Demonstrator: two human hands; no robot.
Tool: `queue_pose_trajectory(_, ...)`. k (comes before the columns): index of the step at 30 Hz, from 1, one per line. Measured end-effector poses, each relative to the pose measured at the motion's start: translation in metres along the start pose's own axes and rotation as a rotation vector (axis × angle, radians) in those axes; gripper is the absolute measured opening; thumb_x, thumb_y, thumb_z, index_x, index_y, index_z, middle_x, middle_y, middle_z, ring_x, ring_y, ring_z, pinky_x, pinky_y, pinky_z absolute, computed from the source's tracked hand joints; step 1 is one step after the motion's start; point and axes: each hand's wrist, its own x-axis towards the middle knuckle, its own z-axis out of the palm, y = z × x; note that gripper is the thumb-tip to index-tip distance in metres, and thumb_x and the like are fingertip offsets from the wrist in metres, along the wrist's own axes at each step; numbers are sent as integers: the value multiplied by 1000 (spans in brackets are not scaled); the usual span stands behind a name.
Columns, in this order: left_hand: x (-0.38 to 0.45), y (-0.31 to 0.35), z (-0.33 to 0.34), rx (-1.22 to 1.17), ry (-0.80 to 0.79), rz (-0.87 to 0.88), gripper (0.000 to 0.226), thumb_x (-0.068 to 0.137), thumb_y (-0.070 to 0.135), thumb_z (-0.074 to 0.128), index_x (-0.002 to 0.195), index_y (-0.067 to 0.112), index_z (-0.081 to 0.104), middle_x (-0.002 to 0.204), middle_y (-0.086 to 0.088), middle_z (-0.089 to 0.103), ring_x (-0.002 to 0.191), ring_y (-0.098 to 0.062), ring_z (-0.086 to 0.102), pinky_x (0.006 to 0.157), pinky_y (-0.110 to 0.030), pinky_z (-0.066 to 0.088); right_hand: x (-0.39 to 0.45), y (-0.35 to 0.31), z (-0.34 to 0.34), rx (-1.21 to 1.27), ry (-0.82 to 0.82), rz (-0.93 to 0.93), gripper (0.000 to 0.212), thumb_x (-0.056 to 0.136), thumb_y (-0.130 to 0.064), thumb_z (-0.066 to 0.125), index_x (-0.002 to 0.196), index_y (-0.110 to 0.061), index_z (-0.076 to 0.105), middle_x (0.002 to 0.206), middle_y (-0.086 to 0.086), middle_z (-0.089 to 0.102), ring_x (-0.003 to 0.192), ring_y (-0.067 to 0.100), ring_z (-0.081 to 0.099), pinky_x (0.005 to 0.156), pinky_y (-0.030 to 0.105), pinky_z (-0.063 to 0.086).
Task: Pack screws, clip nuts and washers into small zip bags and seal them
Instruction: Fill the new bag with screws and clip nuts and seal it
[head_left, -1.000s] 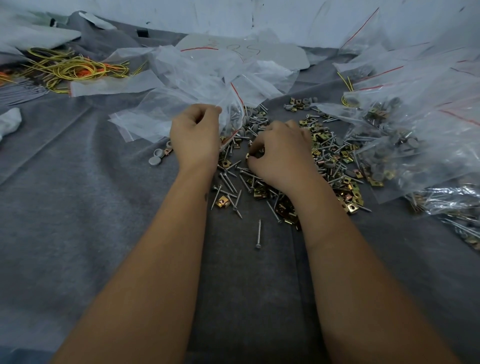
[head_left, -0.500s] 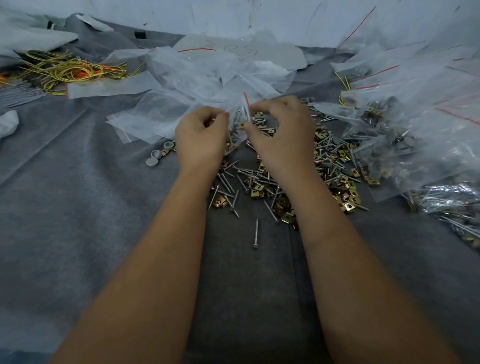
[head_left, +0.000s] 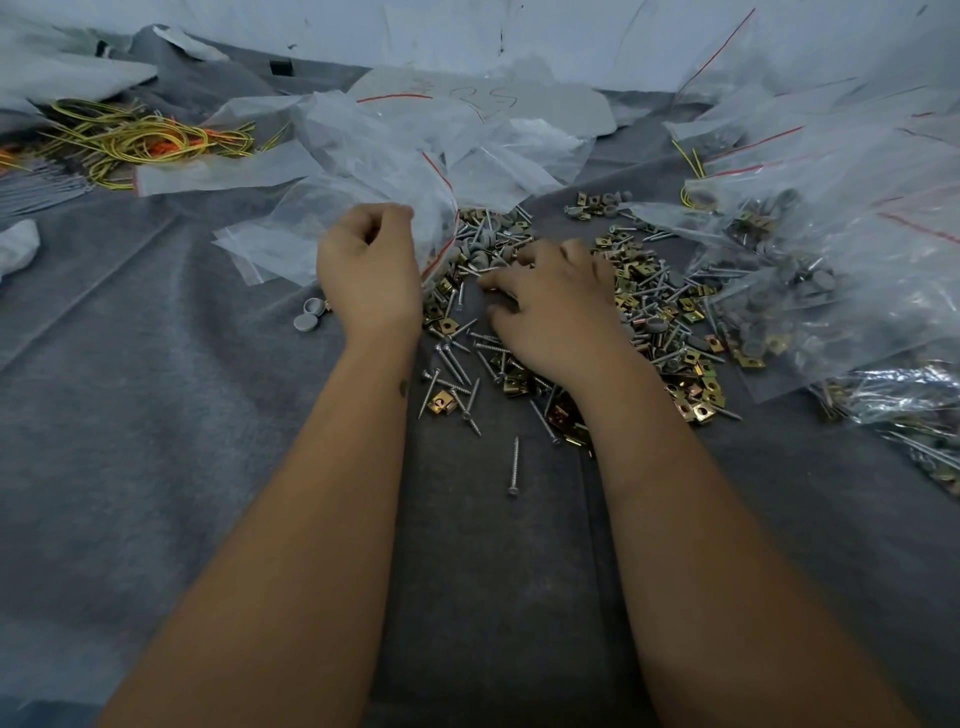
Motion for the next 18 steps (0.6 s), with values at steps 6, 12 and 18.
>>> queue_pose_trajectory(6, 1, -1, 0, -17, -2, -12, 14, 89, 13, 61, 77, 16, 69, 51, 8, 45, 49, -4, 39, 52, -20, 33, 0, 2, -1, 5, -26, 78, 45, 93, -39, 47, 138, -39, 48, 140, 5, 41, 131, 30, 26, 106, 45, 21)
queue_pose_trajectory(12, 2, -2, 0, -18, -8, -7, 12, 89, 14, 62, 80, 14, 70, 50, 9, 46, 47, -2, 39, 50, -18, 34, 1, 3, -5, 96, 0, 71, 28, 91, -39, 56, 117, -45, 64, 137, -2, 46, 129, 28, 28, 102, 41, 19)
queue_pose_trajectory(18, 1, -3, 1, -1, -21, -5, 15, 88, 16, 64, 75, 19, 70, 53, 11, 52, 55, -4, 46, 55, -19, 39, 0, 0, -6, 54, 33, 53, 25, 90, -39, 58, 113, -42, 68, 135, -3, 49, 128, 27, 29, 101, 42, 19)
